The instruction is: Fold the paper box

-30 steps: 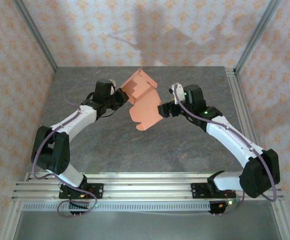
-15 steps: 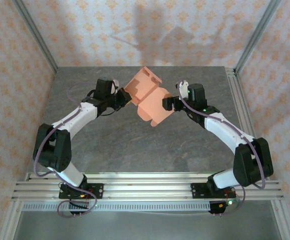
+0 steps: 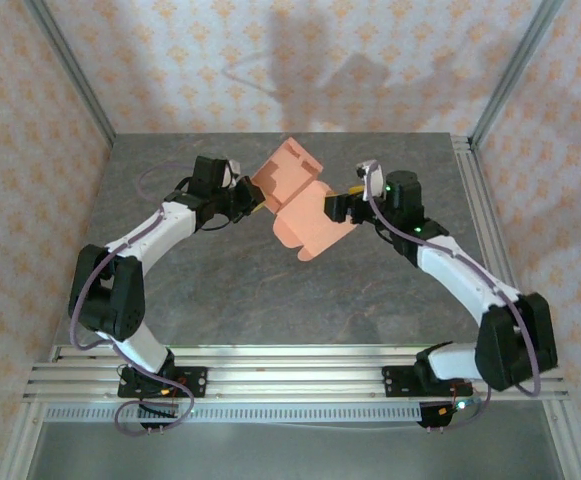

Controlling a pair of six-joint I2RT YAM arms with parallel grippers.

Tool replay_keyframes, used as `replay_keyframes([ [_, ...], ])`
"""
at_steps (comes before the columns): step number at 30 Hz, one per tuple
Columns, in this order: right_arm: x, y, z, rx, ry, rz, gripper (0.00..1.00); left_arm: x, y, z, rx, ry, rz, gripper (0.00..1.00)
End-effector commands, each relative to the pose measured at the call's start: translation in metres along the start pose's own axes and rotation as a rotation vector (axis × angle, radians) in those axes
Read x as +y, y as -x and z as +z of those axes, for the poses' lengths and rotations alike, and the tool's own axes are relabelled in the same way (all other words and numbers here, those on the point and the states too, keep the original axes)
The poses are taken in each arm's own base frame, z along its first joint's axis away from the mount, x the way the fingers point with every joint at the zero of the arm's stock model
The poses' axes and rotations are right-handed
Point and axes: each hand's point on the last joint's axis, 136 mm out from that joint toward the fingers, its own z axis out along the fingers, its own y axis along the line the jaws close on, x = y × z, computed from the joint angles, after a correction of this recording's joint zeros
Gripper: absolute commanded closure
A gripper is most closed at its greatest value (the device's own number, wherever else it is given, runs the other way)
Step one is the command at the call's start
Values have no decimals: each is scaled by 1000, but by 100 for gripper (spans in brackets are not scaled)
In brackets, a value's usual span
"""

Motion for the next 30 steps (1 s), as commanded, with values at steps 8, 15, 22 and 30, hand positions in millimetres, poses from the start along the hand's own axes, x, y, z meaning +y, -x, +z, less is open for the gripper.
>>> replay_keyframes([
  [8, 40, 90, -45, -171, 33, -16, 16, -18, 6, -5, -32, -67, 108, 100],
  [15, 31, 99, -12, 7, 15, 8, 29, -26, 3, -12, -42, -102, 163, 100],
  [22, 49, 78, 17, 163, 106, -124, 45, -27, 1, -17, -41, -100, 188, 100],
  [30, 56, 51, 45, 295, 97, -198, 55, -26, -1, -18, -34, -93, 202, 100],
])
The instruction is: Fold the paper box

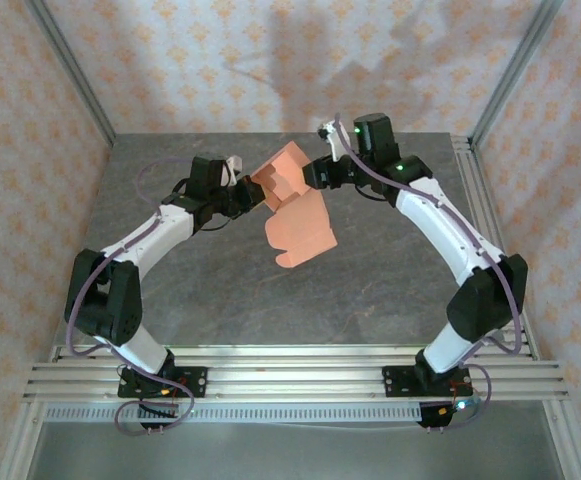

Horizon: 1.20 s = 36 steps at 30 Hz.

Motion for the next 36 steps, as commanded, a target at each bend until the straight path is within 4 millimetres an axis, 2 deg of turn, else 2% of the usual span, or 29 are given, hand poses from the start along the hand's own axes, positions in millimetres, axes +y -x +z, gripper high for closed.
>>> replay_keyframes([
  [1, 4, -7, 4, 59, -12, -61, 56, -13, -1, -10, -7, -36, 47, 100],
  [10, -7, -11, 11, 108, -147, -127, 61, -12, -1, -12, -8, -20, 56, 100],
  [18, -13, -19, 19, 194, -284, -248, 59, -9, -2, -16, -8, 7, 69, 100],
  [22, -24, -9, 15, 165, -397, -275, 60, -10, -2, -17, -9, 6, 70, 100],
  [26, -30, -2, 13, 145, -486, -334, 67, -13, -1, -20, -14, 6, 84, 100],
  [29, -27, 0, 16, 137, -504, -361, 71, -14, -2, -23, -15, 16, 93, 100],
  [36, -21, -4, 27, 150, -565, -428, 70, -13, -2, -23, -14, 24, 91, 100],
])
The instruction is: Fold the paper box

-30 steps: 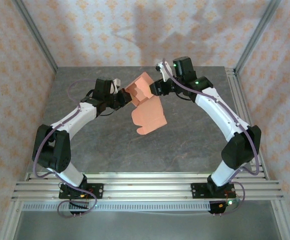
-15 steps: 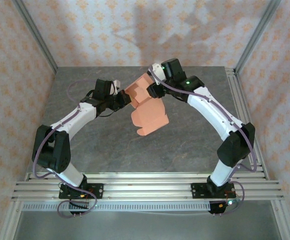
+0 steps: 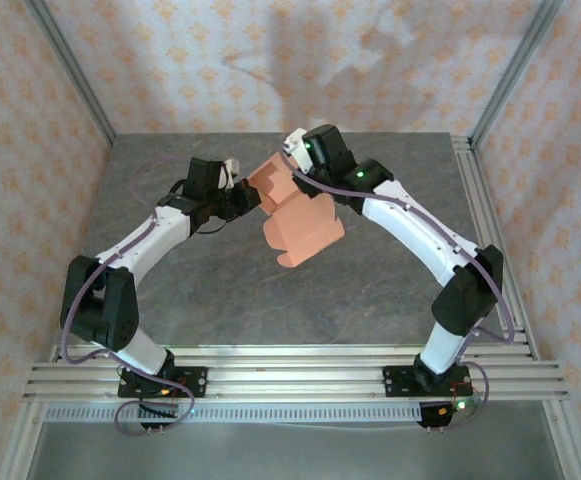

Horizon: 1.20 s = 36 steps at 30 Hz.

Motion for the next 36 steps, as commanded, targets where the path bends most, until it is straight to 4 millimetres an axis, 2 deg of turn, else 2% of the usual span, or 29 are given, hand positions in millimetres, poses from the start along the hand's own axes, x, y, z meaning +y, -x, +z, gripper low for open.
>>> replay_keyframes([
  [1, -5, -3, 9, 10, -76, -25, 70, -21, 5, -13, -19, -40, 58, 100],
  [6, -10, -4, 6, 35, -139, -38, 76, -21, 4, -14, -18, -35, 63, 100],
  [13, -3, -6, 11, 69, -221, -131, 80, -22, 4, -15, -18, -37, 58, 100],
  [18, 0, -4, 16, 82, -292, -177, 80, -24, 4, -18, -22, -39, 66, 100],
  [28, -1, -3, 26, 92, -489, -281, 96, -26, 5, -20, -24, -39, 57, 100],
  [30, 0, -4, 28, 96, -518, -298, 96, -27, 5, -21, -25, -41, 54, 100],
  [33, 1, -4, 31, 98, -537, -301, 89, -27, 6, -21, -25, -43, 52, 100],
  [36, 2, -6, 34, 101, -555, -317, 94, -27, 6, -21, -23, -42, 50, 100],
])
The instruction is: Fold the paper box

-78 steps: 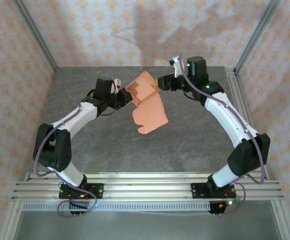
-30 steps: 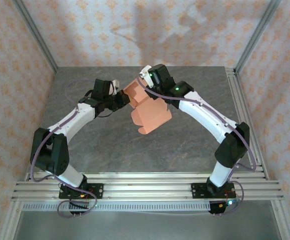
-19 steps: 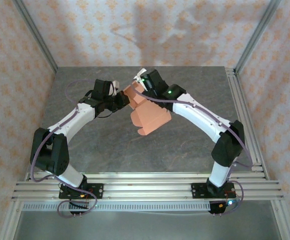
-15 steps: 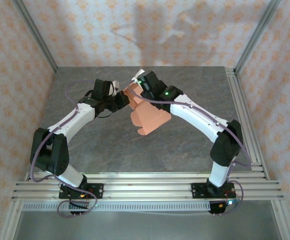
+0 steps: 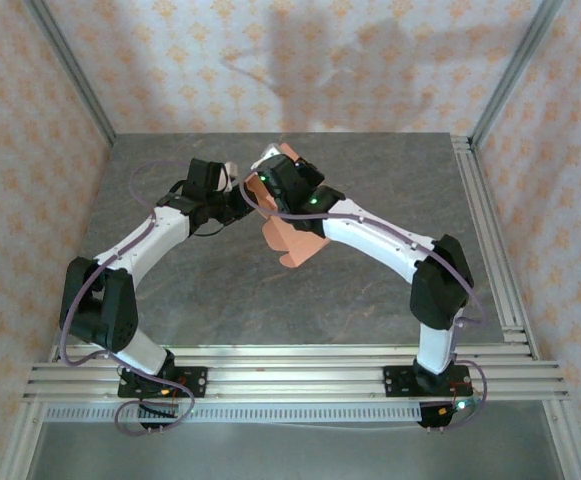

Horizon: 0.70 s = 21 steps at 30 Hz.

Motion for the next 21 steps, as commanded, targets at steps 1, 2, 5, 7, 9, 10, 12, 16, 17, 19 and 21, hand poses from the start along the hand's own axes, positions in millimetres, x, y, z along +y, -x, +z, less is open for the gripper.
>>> replay_keyframes([
  [1, 11, -7, 8, 28, -50, -71, 99, -37, 11, -21, -41, -94, 72, 100],
  [2, 11, -7, 9, 28, -65, -79, 100, -37, 10, -21, -42, -93, 71, 100],
  [5, 11, -8, 11, 21, -114, -100, 100, -38, 11, -22, -45, -94, 63, 100],
  [7, 13, -9, 13, 15, -143, -107, 100, -38, 11, -23, -44, -96, 58, 100],
  [9, 13, -10, 14, 8, -177, -116, 100, -39, 12, -23, -46, -98, 54, 100],
  [10, 13, -11, 16, 6, -199, -121, 100, -40, 12, -23, -44, -101, 51, 100],
  [12, 11, -11, 18, 4, -244, -123, 100, -41, 12, -23, -43, -104, 46, 100],
  [16, 13, -11, 24, 6, -303, -133, 100, -45, 14, -25, -45, -113, 44, 100],
  [17, 15, -11, 25, 10, -308, -135, 100, -46, 13, -25, -43, -116, 45, 100],
  [19, 17, -11, 28, 16, -315, -127, 100, -47, 12, -25, -42, -117, 49, 100],
  [21, 15, -9, 28, 23, -329, -109, 100, -47, 11, -25, -43, -115, 50, 100],
])
